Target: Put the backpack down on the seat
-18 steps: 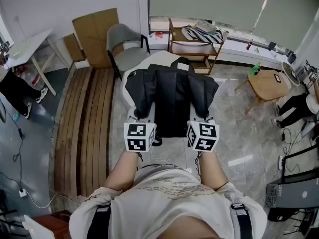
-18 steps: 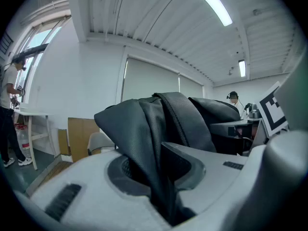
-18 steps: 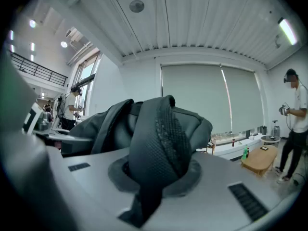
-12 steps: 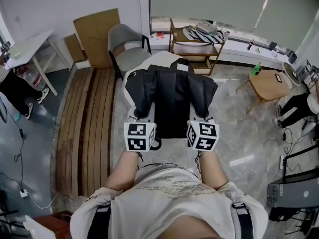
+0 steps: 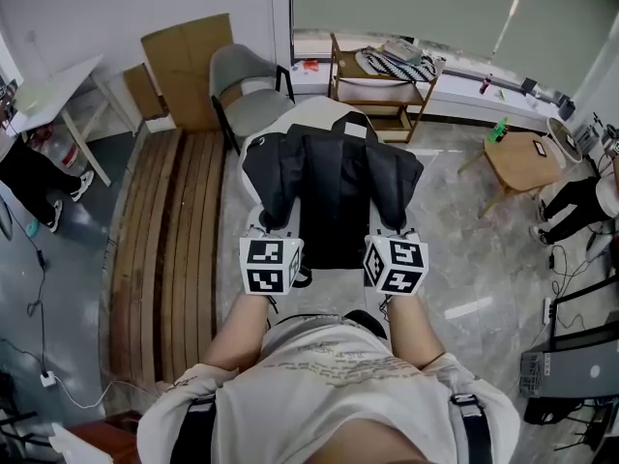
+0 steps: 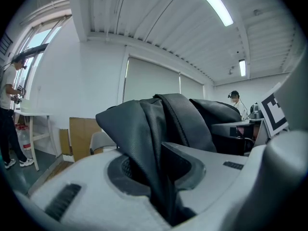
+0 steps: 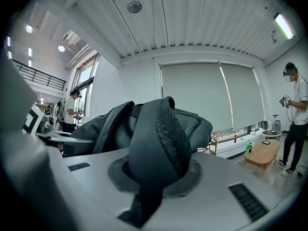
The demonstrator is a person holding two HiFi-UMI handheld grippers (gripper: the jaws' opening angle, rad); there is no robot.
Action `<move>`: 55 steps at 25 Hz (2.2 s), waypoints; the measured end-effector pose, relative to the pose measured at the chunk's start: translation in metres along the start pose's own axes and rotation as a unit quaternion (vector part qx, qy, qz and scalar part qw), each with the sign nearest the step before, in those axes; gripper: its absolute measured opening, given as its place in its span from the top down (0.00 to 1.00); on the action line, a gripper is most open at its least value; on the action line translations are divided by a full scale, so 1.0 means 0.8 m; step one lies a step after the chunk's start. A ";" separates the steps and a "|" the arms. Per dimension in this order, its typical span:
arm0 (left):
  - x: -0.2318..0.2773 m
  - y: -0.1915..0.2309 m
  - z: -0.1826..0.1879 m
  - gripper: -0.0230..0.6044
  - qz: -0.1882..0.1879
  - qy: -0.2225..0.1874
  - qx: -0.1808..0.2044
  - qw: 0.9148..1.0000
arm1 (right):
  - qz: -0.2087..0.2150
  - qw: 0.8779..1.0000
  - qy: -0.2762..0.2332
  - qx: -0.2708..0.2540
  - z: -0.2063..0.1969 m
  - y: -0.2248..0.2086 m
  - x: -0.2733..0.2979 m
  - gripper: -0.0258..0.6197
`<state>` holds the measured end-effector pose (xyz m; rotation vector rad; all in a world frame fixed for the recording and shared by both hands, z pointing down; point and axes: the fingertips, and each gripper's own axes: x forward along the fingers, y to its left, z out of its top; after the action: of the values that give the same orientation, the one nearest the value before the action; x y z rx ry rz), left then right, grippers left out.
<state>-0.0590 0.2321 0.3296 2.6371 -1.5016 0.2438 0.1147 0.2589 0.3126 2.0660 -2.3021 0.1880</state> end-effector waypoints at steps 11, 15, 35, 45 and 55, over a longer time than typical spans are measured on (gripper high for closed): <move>0.016 0.008 -0.024 0.83 -0.002 0.019 -0.010 1.000 | 0.008 1.000 0.019 0.006 -0.023 -0.003 0.018 0.87; 0.040 0.015 -0.019 0.83 0.000 0.020 -0.006 1.000 | 0.014 1.000 0.015 0.011 -0.021 -0.012 0.042 0.87; 0.222 0.064 0.009 0.83 0.024 0.052 -0.012 0.998 | 0.066 0.996 0.033 0.045 -0.003 -0.088 0.237 0.87; 0.332 0.064 0.023 0.83 0.029 0.082 -0.012 0.996 | 0.080 0.994 0.056 0.059 0.001 -0.155 0.332 0.87; 0.434 0.054 0.014 0.82 0.041 0.113 -0.025 0.992 | 0.105 0.989 0.084 0.067 -0.014 -0.225 0.420 0.87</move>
<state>0.0790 -0.0848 0.3837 2.4164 -1.5194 0.4872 0.2558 -0.0907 0.3730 1.7788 -2.4577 0.5171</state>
